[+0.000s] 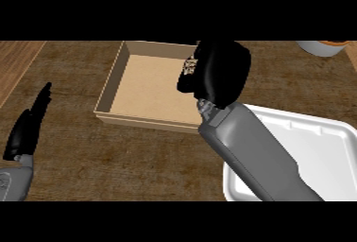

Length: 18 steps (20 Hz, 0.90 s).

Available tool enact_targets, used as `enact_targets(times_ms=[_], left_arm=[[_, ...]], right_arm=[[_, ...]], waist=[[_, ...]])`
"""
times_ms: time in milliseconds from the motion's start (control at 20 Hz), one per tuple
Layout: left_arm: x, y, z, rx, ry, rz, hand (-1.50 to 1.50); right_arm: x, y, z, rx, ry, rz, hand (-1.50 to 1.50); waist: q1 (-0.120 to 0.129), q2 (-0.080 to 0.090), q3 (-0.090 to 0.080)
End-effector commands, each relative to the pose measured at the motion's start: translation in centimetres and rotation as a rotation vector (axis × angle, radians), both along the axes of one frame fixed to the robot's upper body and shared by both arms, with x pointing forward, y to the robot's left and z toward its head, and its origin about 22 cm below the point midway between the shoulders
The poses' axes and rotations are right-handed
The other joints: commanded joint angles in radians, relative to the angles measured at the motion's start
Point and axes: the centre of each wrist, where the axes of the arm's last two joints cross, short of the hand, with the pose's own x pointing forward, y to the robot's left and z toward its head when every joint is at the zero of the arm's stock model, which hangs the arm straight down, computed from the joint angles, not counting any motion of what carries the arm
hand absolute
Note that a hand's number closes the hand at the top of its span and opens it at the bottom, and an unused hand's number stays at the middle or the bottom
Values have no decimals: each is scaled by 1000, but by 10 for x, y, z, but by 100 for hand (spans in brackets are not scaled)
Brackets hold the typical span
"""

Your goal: Pick the cupcake from the tray and place it in the cardboard box

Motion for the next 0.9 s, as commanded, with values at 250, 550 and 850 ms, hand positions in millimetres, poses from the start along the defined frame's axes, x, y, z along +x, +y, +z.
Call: enact_targets(times_ms=[250, 550, 850], left_arm=[[11, -2, 3, 1, -4, -8, 0], [12, -13, 11, 4, -22, -23, 0], [17, -16, 10, -9, -26, -46, 0]], right_arm=[[61, -3, -18, 211, 40, -144, 150], [90, -13, -31, 220, 99, -246, 150], [106, -29, -42, 409, 134, -280, -150]], waist=[[10, 15, 0], [28, 15, 1], [50, 24, 1]])
